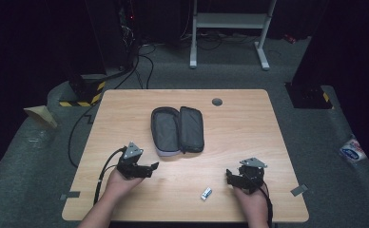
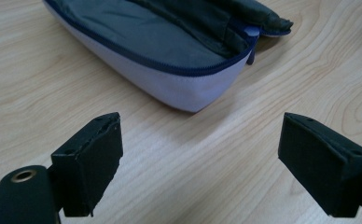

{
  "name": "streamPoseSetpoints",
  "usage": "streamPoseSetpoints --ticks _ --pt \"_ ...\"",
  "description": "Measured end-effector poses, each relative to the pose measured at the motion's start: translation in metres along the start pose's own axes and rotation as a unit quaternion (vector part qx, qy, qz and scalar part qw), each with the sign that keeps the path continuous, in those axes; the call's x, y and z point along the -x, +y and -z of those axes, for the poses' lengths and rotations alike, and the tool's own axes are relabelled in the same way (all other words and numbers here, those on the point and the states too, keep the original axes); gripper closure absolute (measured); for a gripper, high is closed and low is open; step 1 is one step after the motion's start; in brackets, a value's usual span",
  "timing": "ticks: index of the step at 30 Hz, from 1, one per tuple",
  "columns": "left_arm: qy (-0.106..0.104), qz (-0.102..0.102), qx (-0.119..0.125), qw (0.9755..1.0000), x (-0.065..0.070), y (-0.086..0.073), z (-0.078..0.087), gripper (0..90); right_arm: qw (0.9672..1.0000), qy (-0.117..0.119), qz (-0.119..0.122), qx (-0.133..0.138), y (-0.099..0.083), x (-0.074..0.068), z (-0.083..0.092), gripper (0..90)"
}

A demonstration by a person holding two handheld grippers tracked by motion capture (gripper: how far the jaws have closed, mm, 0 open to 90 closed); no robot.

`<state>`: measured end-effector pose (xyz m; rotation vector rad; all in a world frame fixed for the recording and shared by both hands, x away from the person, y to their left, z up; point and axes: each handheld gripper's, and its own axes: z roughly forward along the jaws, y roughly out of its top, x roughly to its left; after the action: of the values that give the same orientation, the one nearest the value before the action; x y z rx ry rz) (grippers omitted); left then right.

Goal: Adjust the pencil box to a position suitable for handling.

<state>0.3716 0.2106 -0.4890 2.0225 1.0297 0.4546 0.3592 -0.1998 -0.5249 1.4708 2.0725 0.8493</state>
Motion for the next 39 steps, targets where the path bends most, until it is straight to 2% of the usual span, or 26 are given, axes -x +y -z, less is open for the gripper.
streamPoseSetpoints --ticks 8,11,17,23,27,31,38,39 --pt "-0.006 0.003 0.001 1.0000 -0.001 0.016 -0.007 14.7 1.0000 0.001 0.001 0.000 0.000 0.000 0.000 14.0" --pt "-0.005 -0.009 -0.002 0.9999 0.000 0.023 -0.011 14.7 1.0000 0.002 0.001 -0.002 0.000 0.000 0.000 14.0" --pt "-0.009 -0.020 0.000 0.9998 0.001 0.036 -0.015 15.4 1.0000 0.002 0.002 -0.001 0.000 0.000 0.000 14.0" --pt "-0.014 -0.036 -0.004 0.9993 0.008 0.047 -0.023 20.6 1.0000 0.003 0.004 0.000 0.000 0.000 0.000 14.0" --pt "-0.022 -0.031 -0.003 0.9993 0.010 0.048 -0.028 26.1 1.0000 0.003 0.003 -0.001 0.000 0.000 0.000 14.0" --pt "-0.019 -0.036 -0.012 0.9991 0.011 0.046 -0.035 32.4 1.0000 0.004 0.003 -0.001 0.000 0.000 0.000 14.0" --pt "-0.013 -0.046 -0.015 0.9988 0.015 0.044 -0.043 36.9 1.0000 0.004 0.003 -0.001 0.000 0.000 0.000 14.0" --pt "-0.012 -0.046 -0.016 0.9988 0.015 0.043 -0.044 40.5 1.0000 0.004 0.002 -0.001 0.000 -0.001 0.000 14.0"
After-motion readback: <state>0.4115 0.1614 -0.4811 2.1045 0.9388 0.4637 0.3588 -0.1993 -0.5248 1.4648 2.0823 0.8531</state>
